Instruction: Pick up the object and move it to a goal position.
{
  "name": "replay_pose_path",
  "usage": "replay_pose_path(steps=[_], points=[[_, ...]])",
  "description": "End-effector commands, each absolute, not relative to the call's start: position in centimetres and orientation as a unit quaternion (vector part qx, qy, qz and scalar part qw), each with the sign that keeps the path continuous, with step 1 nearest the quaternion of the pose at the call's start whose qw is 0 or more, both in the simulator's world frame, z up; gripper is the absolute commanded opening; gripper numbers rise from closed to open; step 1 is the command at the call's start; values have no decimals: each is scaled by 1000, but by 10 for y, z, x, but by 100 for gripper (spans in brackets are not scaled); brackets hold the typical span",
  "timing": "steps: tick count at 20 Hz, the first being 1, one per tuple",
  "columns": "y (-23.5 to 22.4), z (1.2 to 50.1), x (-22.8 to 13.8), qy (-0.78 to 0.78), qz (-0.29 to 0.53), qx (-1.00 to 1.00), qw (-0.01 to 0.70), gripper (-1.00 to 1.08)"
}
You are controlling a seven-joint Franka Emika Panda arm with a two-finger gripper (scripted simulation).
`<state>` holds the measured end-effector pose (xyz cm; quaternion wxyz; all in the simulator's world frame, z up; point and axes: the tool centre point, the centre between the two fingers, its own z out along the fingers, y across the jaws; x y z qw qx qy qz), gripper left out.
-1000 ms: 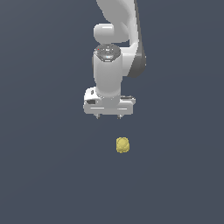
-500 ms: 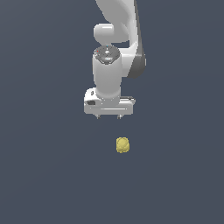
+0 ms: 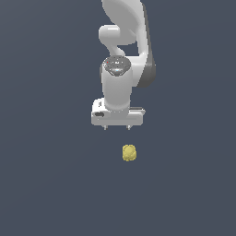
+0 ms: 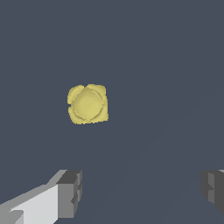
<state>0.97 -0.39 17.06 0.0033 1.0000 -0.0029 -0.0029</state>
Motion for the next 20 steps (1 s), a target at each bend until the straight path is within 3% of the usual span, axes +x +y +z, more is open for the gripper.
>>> replay_pose_path(steps=[1,11,20], points=[[2,162,17,3,-3,1000,4,100],[38,113,55,33,-1,999,3,100],[54,90,68,44,0,999,0,100]])
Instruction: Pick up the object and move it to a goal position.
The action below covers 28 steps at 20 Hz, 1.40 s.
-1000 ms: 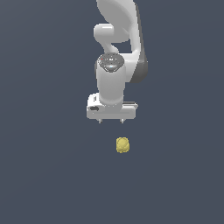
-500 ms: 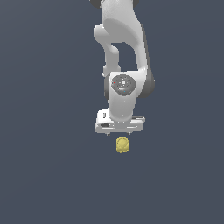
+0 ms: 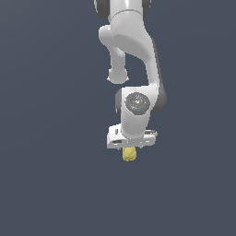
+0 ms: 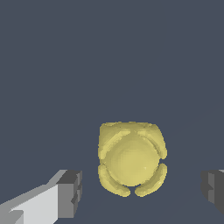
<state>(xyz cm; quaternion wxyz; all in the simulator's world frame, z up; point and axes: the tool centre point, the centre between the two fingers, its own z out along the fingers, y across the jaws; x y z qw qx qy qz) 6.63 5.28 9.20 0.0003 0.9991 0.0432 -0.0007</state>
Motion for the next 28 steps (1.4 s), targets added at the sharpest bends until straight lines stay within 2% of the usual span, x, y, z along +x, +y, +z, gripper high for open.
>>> replay_pose_path(steps=[1,21,22,28], points=[[55,90,68,44,0,999,0,100],[55,39,68,45,0,999,0,100],[55,39,68,45,0,999,0,-100],[55,39,68,45,0,999,0,-100]])
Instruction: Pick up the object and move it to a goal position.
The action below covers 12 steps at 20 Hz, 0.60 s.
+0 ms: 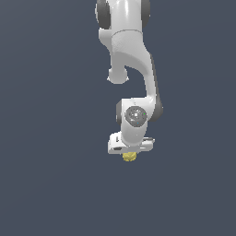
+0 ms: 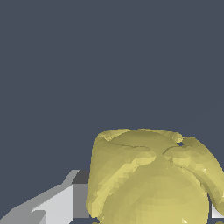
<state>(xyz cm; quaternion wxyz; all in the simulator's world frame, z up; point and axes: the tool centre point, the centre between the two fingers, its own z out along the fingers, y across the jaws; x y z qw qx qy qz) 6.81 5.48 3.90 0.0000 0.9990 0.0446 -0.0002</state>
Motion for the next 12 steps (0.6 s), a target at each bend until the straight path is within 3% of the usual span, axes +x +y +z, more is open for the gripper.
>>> replay_pose_path(steps=[1,12], points=[[55,39,68,45,0,999,0,-100],[58,57,65,45,0,999,0,-100]])
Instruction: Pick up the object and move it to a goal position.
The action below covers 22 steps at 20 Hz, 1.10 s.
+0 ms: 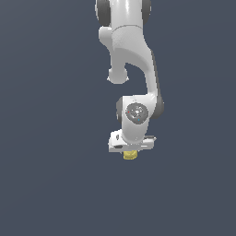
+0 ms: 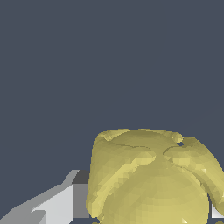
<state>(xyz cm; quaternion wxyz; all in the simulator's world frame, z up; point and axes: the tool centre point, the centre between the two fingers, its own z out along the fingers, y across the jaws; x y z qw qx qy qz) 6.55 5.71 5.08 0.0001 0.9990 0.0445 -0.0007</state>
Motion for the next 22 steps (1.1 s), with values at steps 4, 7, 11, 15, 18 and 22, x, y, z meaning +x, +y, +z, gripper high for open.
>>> replay_pose_path(steps=[4,7,11,15,18,22], points=[[63,80,61,45,0,999,0,-100],[68,104,57,45,0,999,0,-100],[77,145,50,45,0,999,0,-100],[85,186,44,45,0,999,0,-100],[91,212,41,45,0,999,0,-100],[96,239,38,45,0,999,0,-100]])
